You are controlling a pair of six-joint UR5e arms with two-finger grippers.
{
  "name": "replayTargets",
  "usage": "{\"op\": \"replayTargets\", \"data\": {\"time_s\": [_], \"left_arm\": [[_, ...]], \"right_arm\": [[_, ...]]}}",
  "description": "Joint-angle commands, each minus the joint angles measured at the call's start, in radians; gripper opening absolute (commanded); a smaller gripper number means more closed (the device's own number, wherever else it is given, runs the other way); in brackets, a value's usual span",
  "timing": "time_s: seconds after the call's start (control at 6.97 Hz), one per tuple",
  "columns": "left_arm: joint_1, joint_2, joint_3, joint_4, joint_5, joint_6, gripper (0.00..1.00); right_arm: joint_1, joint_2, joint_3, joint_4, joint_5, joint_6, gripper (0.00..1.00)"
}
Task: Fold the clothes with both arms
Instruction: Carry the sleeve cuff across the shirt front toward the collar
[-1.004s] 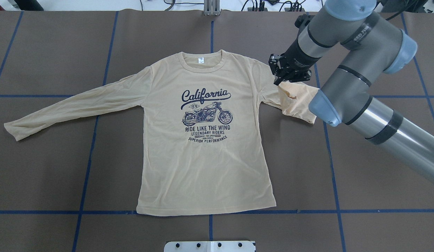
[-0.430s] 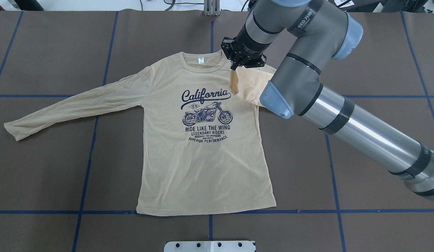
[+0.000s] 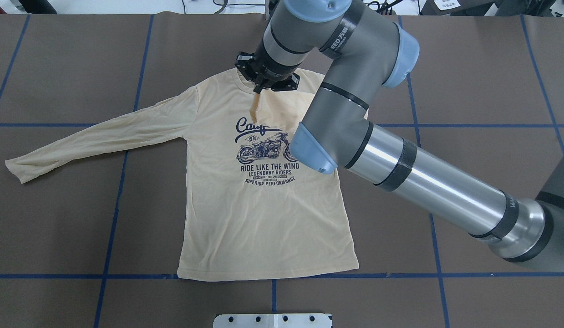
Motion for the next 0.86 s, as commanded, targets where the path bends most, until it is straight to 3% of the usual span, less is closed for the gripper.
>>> {"op": "replayTargets", "data": {"time_s": [0.0, 0.29, 0.72], "left_arm": [[0.001, -0.002, 0.004, 0.000, 0.000, 0.000, 1.00], [0.001, -0.002, 0.014, 0.000, 0.000, 0.002, 1.00], [0.001, -0.002, 0.066, -0.067, -0.002, 0.000, 1.00]], "right_arm": [[-0.087, 0.056, -0.001, 0.005, -0.058, -0.007, 0.00], [-0.161, 0.081, -0.001, 0.008, -0.111, -0.037, 0.00], [-0.201, 0.081, 0.008, 0.010, -0.115, -0.076, 0.00]]}}
